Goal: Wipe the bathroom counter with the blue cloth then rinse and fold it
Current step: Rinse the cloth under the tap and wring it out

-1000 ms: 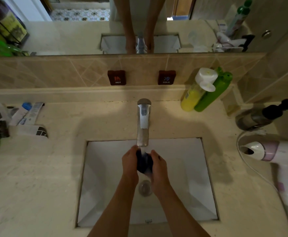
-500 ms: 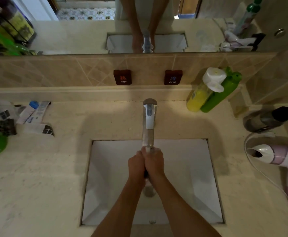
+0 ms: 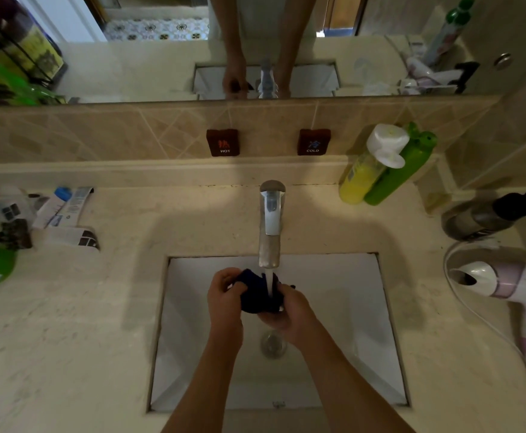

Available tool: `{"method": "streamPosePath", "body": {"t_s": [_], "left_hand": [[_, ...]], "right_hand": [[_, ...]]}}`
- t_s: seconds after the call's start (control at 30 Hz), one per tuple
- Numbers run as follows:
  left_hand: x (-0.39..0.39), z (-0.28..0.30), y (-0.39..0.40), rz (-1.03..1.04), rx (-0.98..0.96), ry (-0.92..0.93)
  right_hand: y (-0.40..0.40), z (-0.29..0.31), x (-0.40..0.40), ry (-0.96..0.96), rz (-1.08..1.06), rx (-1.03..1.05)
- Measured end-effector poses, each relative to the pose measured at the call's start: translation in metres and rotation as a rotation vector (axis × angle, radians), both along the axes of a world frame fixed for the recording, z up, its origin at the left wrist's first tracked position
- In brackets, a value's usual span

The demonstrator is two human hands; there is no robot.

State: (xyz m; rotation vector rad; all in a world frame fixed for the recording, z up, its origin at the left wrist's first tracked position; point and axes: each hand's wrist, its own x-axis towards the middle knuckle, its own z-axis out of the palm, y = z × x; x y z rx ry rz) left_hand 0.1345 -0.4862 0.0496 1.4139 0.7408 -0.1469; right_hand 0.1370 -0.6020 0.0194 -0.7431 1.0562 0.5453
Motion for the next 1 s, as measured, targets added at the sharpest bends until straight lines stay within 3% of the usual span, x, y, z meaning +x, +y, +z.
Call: {"method": "streamPosePath", "body": {"t_s": [0.13, 0.23, 0.37, 0.47, 0.6, 0.8, 1.0], "left_hand": [[-0.001, -0.001, 0.003, 0.197, -0.188, 0.095], [0.003, -0.013, -0.002, 0.184, -0.234, 0.289], [0.008, -0.012, -0.026, 0.108, -0.192, 0.238], [0.014, -0.011, -0.04, 0.115, -0.296, 0.248], [0.013, -0.034, -0.044, 0.056, -0.363, 0.237], [0.009, -0.011, -0.043, -0.078, -0.107, 0.281], [0.012, -0.016, -0.033, -0.052, -0.082, 0.366]], "right_hand": [[-0.003, 0.0, -0.01, -0.054, -0.164, 0.124], [-0.007, 0.01, -0.017, -0.193, -0.109, 0.096], [-0.002, 0.024, -0.024, -0.483, 0.158, -0.32], [0.007, 0.026, -0.027, -0.591, 0.294, -0.496], [0.016, 0.02, -0.013, -0.552, 0.306, -0.596], [0.025, 0.01, 0.01, -0.295, 0.441, -0.748], [0.026, -0.021, 0.031, -0.073, 0.311, -0.402]]}}
